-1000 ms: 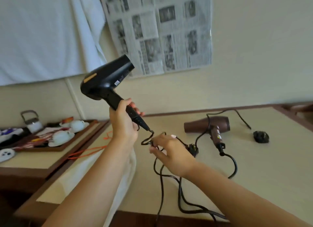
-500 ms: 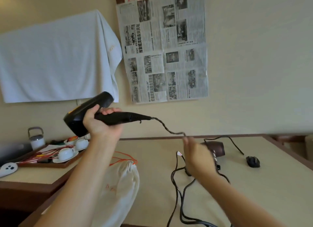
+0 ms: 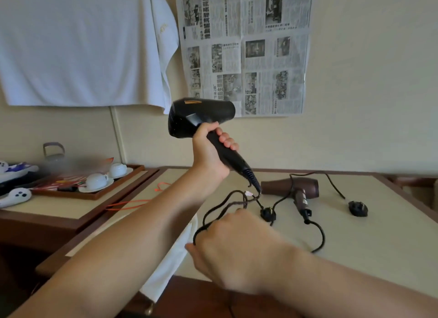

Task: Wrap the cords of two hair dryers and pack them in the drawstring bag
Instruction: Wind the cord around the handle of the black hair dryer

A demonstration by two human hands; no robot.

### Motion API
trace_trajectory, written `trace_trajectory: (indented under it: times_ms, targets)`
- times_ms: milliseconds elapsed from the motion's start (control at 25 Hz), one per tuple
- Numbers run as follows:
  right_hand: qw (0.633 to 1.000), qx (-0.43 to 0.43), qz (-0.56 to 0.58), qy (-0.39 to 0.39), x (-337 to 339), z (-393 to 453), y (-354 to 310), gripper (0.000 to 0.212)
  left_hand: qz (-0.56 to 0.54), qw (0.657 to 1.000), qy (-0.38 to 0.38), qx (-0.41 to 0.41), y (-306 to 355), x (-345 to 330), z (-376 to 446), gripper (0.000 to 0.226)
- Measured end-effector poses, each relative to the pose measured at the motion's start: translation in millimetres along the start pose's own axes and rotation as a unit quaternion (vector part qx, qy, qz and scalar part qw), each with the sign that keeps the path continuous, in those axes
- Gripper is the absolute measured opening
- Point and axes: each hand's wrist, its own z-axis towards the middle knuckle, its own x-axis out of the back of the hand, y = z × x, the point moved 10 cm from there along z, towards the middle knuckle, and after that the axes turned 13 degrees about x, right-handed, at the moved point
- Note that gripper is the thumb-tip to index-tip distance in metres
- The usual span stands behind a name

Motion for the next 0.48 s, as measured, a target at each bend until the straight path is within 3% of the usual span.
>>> trace_trajectory:
  times_ms: [80,200,360,480]
  targets:
    - [0.998,-0.043,-0.035,0.033,24.7,-9.7,15.1,0.041,-0.01,1.0,0.002,-0.005,-2.7,2.7,1.6,0.03]
    - [0.994,-0.041,-0.07,0.074,52.1,-9.2,30.1,0.044,0.005,1.0,-0.001,-0.002,-10.7,5.9,2.8,0.032]
    - [0.982,-0.077,-0.047,0.163,104.1,-39.1,103.5,0.041,-0.002,1.0,0.006,-0.001,-9.0,22.5,6.2,0.032]
    - [0.971,-0.134,-0.022,0.195,106.5,-97.2,168.0,0.055,-0.003,1.0,0.018,-0.022,13.9,47.3,0.5,0.032]
